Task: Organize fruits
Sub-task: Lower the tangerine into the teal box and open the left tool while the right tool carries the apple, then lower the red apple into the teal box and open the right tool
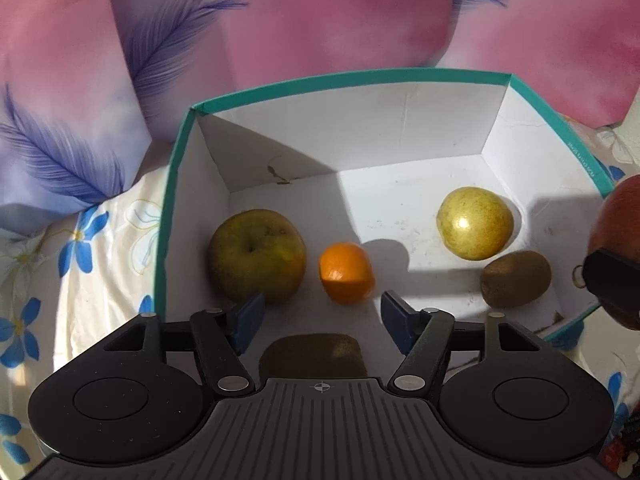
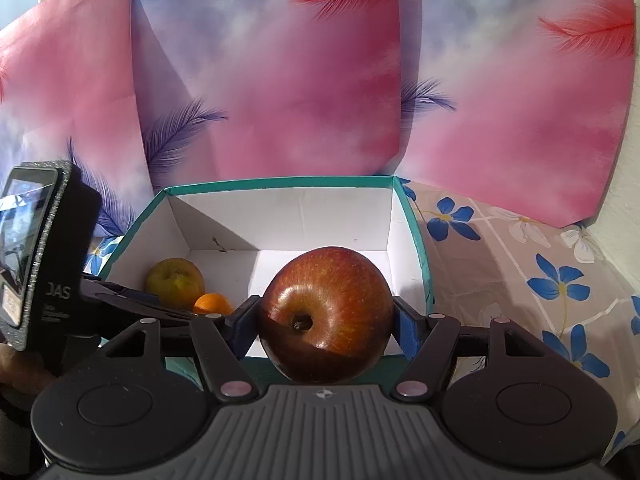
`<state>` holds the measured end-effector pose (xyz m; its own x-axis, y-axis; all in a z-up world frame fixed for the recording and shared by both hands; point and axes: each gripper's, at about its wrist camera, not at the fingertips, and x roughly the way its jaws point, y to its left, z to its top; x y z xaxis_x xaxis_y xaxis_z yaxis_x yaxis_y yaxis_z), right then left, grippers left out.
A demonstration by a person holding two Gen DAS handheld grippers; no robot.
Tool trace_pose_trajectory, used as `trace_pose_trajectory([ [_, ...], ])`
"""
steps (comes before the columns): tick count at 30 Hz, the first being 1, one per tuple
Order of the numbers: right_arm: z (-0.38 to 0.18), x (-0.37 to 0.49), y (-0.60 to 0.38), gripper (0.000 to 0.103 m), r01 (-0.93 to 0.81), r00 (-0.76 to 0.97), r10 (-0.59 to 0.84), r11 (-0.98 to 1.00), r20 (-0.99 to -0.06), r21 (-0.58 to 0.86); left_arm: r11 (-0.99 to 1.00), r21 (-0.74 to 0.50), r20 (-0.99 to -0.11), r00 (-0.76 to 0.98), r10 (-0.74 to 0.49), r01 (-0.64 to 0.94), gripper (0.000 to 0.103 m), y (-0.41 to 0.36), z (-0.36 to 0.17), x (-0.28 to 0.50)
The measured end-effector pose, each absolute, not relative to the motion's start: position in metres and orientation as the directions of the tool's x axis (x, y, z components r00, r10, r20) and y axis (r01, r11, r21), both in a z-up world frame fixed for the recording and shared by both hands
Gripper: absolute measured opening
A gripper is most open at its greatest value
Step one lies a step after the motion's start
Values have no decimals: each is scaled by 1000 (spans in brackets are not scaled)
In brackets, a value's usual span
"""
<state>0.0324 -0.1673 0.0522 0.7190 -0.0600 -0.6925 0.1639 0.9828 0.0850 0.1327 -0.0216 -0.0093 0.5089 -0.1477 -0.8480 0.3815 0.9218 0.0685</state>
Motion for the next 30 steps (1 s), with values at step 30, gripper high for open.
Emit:
trace_pose_trajectory([
  [30, 18, 75, -150, 68, 170, 634, -93, 985, -768, 21, 961, 85, -788, 608, -96, 263, 95, 33, 27, 73],
])
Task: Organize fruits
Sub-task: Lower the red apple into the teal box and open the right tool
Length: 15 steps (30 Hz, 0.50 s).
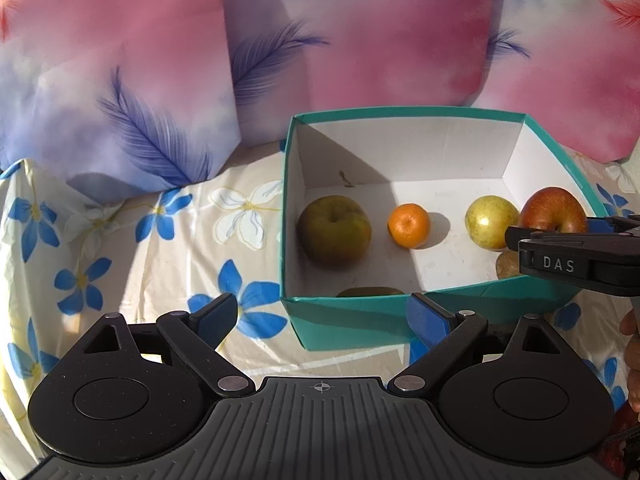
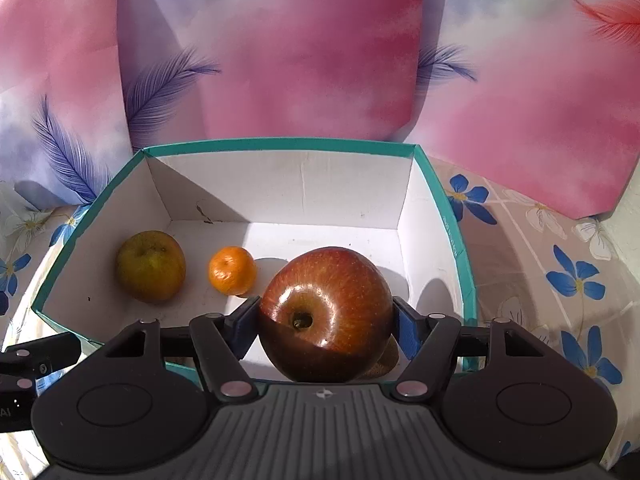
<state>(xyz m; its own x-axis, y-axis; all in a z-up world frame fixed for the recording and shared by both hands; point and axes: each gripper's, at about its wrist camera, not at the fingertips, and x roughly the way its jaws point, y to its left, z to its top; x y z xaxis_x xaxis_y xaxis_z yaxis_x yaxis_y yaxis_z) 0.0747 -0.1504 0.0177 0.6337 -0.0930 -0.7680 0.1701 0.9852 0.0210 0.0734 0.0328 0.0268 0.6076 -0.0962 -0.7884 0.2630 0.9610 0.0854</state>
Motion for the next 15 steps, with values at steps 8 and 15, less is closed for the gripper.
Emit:
trace_pose_trajectory([
  [8, 15, 74, -149, 69, 193, 632, -129, 981, -764, -5, 959, 90, -797, 596, -94, 270, 95, 32, 25, 69],
  [15, 36, 56, -152, 71, 199, 679, -124, 980, -724, 19, 950, 99, -801, 590, -101, 296, 95, 29, 22, 57],
])
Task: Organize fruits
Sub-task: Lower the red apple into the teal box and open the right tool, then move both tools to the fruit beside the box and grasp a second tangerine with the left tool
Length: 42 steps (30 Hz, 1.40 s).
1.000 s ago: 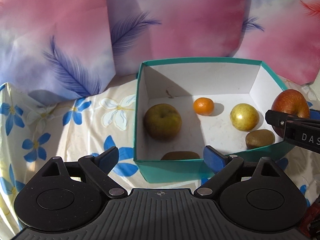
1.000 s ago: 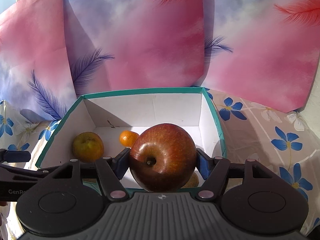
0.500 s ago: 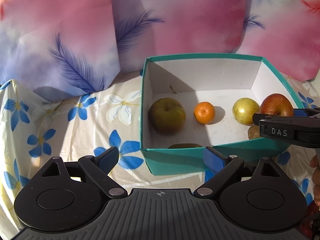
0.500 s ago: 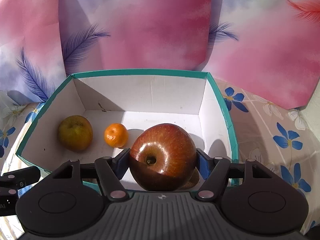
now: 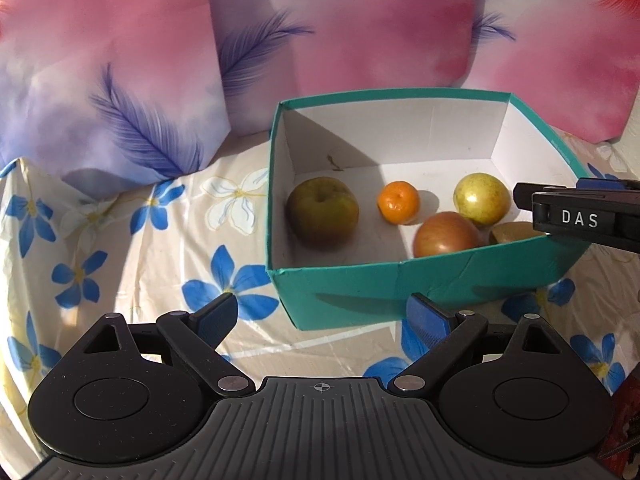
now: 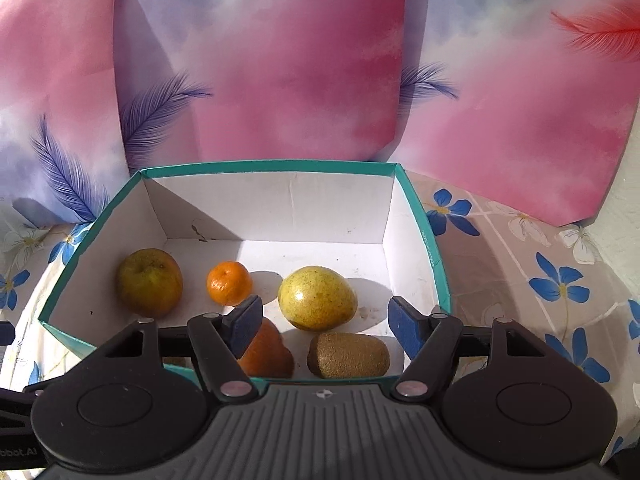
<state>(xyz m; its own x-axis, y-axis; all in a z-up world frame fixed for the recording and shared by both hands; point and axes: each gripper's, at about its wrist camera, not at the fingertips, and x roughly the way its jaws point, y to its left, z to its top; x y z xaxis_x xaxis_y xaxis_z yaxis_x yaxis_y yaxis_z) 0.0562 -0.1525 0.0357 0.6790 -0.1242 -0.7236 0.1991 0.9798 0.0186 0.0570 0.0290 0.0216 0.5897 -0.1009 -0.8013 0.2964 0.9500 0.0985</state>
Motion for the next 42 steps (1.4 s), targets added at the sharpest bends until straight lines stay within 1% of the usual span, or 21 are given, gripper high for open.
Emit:
trace_pose_trajectory([
  [2, 42, 47, -151, 71, 194, 689, -117, 981, -715, 26, 947, 101, -803, 587, -104, 306, 95, 28, 20, 52],
  [4, 48, 38, -148, 75, 191, 703, -119, 981, -701, 24, 943, 103, -805, 584, -109, 318, 95, 27, 19, 46],
  [6, 56, 28, -145, 77, 186, 723, -125, 982, -679, 16, 939, 105, -808, 579, -111, 328, 95, 26, 17, 39],
  [12, 71, 2, -140, 77, 188, 760, -129, 982, -637, 26, 925, 90, -817, 559, -144, 370, 95, 25, 9, 15],
  [19, 74, -25, -139, 79, 176, 761, -111, 984, -640, 40, 901, 62, -819, 537, -200, 430, 94, 21, 4, -20],
  [21, 74, -33, -137, 79, 174, 760, -109, 984, -641, 39, 890, 57, -824, 524, -214, 453, 89, 19, 1, -30],
  [25, 73, -45, -135, 79, 165, 757, -102, 986, -645, 37, 874, 62, -845, 492, -212, 482, 85, 14, -10, -47],
  [27, 72, -51, -134, 79, 156, 756, -95, 987, -648, 38, 870, 53, -854, 474, -215, 490, 80, 12, -15, -52],
  [29, 71, -56, -133, 79, 151, 753, -91, 988, -651, 36, 870, 50, -866, 456, -207, 490, 77, 10, -21, -54],
  [34, 68, -65, -134, 80, 141, 744, -85, 989, -663, 31, 867, 1, -882, 410, -235, 499, 76, 6, -33, -58],
  [37, 66, -69, -134, 80, 138, 737, -85, 990, -671, 27, 871, 0, -885, 405, -228, 491, 75, 2, -40, -56],
  [38, 65, -70, -135, 80, 138, 735, -84, 990, -673, 27, 875, -7, -889, 397, -227, 485, 77, 1, -44, -53],
  [40, 63, -72, -136, 81, 133, 729, -80, 991, -679, 26, 876, -66, -890, 369, -269, 478, 74, 1, -47, -49],
  [42, 60, -75, -137, 81, 129, 721, -78, 991, -688, 23, 875, -94, -888, 357, -289, 475, 71, 0, -50, -46],
])
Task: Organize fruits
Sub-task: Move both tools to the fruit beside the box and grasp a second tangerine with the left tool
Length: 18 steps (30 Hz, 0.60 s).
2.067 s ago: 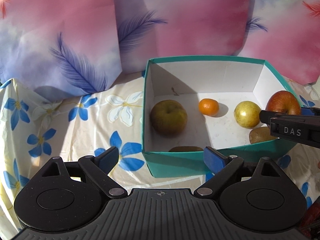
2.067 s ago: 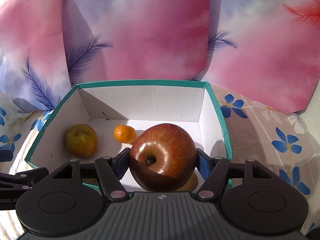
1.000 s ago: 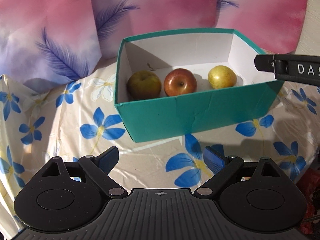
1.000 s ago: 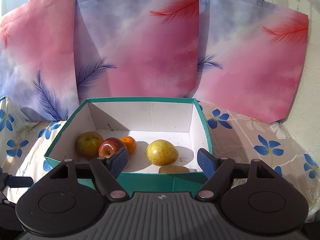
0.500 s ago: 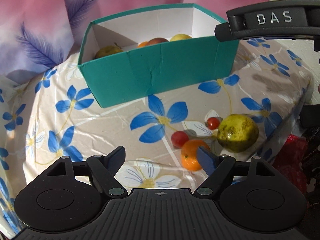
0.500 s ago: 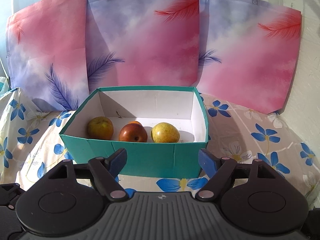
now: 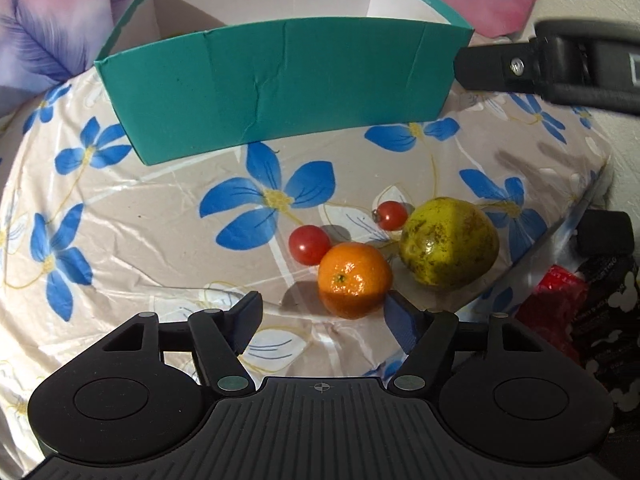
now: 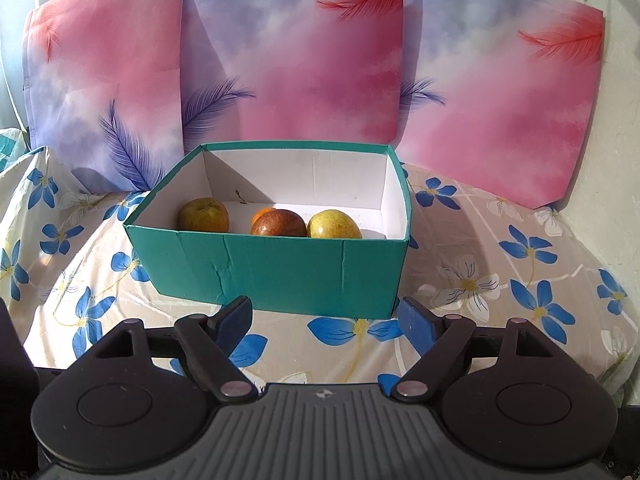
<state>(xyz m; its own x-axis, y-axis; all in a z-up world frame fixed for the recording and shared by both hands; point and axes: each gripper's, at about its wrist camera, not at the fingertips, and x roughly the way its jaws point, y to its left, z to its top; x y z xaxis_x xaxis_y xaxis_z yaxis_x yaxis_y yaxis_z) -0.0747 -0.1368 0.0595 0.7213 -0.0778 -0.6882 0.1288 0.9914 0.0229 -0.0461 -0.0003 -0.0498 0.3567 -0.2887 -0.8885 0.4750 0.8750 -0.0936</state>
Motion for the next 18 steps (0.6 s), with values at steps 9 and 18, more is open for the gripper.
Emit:
trace_pose_trajectory([
  [9, 28, -86, -141, 81, 115, 630, -78, 993, -773, -6, 893, -75, -897, 362, -255, 444, 32, -3, -62, -28],
  [18, 10, -88, -136, 81, 69, 567, -53, 997, -822, -16, 874, -107, -872, 378, -311, 473, 58, -1, -57, -26],
])
